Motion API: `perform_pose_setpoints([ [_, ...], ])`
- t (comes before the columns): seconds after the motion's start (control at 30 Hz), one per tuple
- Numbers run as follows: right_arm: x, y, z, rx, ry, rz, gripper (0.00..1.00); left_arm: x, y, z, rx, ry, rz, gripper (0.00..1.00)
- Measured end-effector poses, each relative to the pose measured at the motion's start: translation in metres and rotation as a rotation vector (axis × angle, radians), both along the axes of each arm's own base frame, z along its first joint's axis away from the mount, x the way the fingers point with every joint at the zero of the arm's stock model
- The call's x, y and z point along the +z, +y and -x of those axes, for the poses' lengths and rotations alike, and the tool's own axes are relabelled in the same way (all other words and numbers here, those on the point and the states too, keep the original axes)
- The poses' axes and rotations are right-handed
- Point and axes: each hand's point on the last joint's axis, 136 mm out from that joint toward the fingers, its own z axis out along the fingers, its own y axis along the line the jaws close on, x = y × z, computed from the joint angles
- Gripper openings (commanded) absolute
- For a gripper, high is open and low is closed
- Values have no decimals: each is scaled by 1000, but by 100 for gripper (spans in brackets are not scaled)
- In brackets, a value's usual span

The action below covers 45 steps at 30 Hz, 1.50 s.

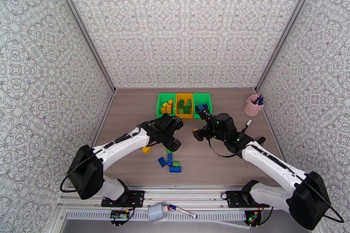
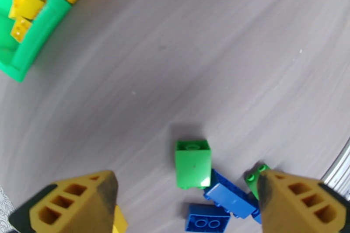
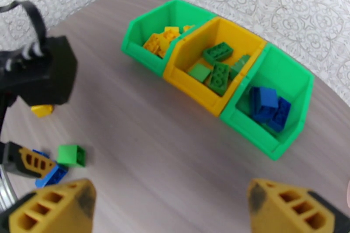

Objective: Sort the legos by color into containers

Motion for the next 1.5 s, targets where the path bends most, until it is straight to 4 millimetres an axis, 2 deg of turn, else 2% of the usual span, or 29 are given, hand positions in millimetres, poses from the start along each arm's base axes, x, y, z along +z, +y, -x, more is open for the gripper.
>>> perform_pose_setpoints([
  [0.17, -9, -4, 11, 18, 23, 10, 96, -22, -1, 6, -13, 78, -71, 85],
  [0.37, -14, -5, 13, 21, 36, 17, 97, -38, 0, 11, -19, 132, -121, 82],
  [0.77, -19, -5, 15, 24, 47, 22, 97, -70, 5, 15, -20, 194, -211, 62],
  [0.93, -27, -7, 18, 24, 61, 31, 97, -74, 8, 12, -13, 188, -232, 51],
  [1.07, -28, -7, 19, 24, 65, 33, 97, -74, 8, 12, -15, 185, -235, 45],
  [1.5, -27, -4, 19, 37, 65, 18, 96, -67, 6, 8, -12, 159, -219, 36],
])
